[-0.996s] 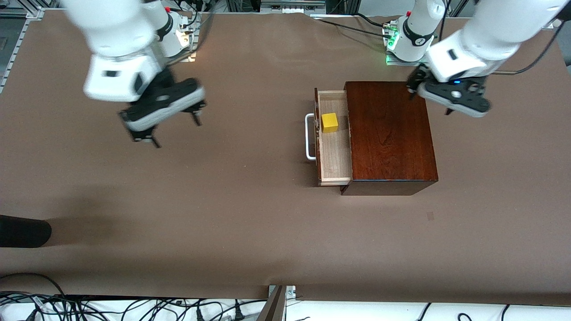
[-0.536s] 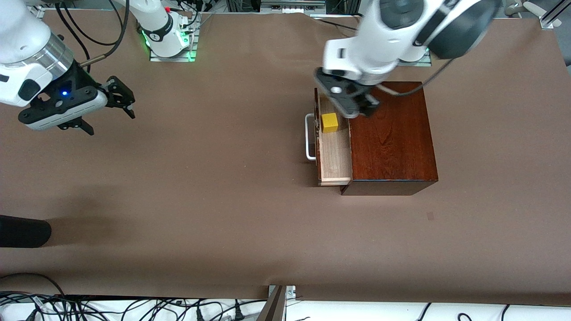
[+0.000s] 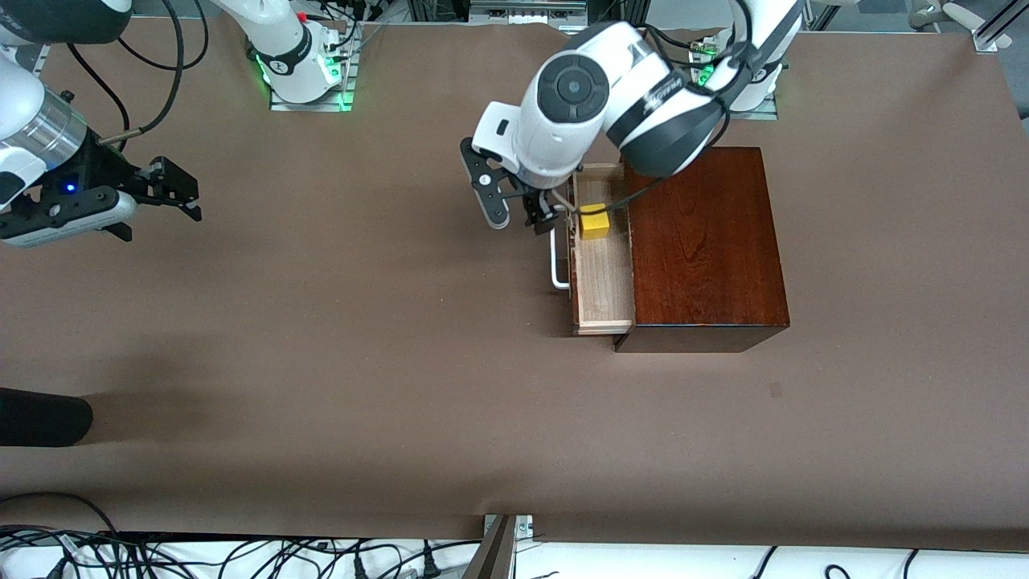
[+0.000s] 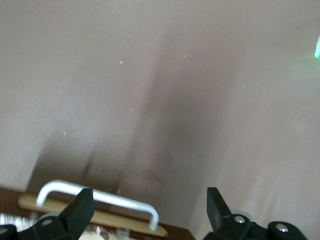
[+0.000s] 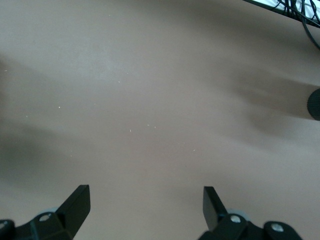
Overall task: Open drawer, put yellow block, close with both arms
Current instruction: 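Move the left gripper to the drawer front while the right gripper retracts, then push the drawer shut into the box with the left gripper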
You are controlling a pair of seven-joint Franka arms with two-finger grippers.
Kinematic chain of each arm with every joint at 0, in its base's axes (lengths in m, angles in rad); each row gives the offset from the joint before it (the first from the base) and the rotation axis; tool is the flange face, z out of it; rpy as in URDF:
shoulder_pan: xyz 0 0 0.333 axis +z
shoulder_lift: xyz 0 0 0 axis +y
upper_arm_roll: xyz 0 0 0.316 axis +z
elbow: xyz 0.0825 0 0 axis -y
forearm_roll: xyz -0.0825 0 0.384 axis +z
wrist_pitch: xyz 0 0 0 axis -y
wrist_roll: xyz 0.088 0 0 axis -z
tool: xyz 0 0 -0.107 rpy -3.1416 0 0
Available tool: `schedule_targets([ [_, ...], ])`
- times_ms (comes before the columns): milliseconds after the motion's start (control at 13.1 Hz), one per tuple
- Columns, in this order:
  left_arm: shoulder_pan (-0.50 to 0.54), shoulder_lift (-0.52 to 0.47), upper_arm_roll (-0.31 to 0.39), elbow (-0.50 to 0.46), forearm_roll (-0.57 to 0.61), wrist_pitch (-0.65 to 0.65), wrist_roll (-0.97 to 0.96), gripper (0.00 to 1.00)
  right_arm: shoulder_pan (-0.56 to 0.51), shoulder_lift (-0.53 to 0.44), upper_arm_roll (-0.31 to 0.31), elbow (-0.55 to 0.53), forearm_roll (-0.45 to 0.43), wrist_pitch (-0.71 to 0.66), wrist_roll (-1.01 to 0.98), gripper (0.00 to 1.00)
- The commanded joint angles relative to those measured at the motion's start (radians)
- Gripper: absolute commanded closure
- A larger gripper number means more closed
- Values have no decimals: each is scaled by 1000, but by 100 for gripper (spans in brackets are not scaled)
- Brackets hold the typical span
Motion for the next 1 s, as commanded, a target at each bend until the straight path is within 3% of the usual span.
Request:
schedule_targets([
  [0, -23, 114, -2, 45, 44, 53, 243, 0, -16, -34, 14, -30, 5, 6, 18, 0],
  [153, -36, 155, -3, 44, 109, 73, 264, 0, -19, -24, -9, -27, 7, 6, 1, 0],
  [383, -79, 157, 0, -13, 317, 56, 259, 0, -18, 2, -25, -5, 5, -3, -11, 0],
  [613, -76, 168, 14, -51, 364, 55, 259, 0, -21, 2, -51, 19, 13, -28, -12, 0],
  [919, -78, 154, 18, -59, 520, -126, 261, 0, -24, 12, -67, 27, 13, -74, 3, 0],
])
